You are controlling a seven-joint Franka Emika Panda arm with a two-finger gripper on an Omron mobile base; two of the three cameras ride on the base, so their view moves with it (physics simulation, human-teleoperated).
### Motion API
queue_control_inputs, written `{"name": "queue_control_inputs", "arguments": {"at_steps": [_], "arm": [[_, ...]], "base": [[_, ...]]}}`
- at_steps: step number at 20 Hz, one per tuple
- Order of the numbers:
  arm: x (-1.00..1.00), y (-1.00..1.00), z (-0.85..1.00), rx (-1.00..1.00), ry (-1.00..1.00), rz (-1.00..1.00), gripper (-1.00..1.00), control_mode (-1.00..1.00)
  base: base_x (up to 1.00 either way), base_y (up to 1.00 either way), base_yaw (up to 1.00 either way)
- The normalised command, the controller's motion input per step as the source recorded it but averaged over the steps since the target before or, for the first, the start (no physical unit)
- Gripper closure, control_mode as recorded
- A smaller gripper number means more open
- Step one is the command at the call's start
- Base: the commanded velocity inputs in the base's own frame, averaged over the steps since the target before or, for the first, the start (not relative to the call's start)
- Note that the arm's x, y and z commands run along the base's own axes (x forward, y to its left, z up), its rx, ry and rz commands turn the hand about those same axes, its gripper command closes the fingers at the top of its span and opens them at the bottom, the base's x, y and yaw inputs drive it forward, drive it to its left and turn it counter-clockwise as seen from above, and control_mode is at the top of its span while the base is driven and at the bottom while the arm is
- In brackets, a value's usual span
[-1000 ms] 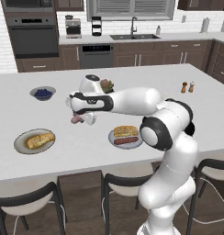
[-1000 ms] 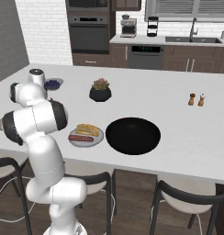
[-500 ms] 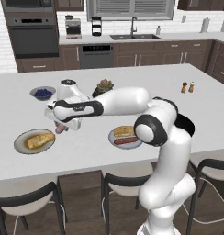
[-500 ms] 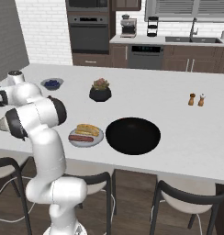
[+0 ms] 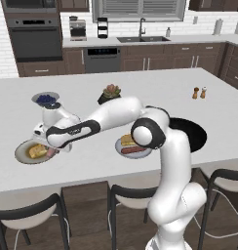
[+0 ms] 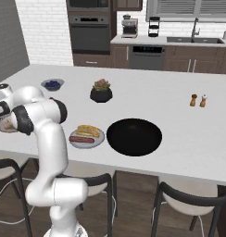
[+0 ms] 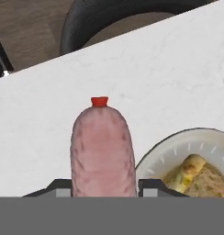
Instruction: Place one bun and one sausage from the bowl on each plate.
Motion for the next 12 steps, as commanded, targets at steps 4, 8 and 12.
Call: {"name": "queue_control_inputs", "arguments": {"at_steps": [4,8,12], "arm": [[0.0,0.42,-0.19,-0.06,0.0,-0.01,1.0,-1.0],[0.0,0.24,0.0,-0.01,0.0,-0.09,1.0,-1.0],[0.0,0.06,-0.07,0.0,0.0,-0.21,1.0,-1.0]], "base": [[0.0,0.0,0.0],[0.0,0.0,0.0],[0.0,0.0,0.0]]}}
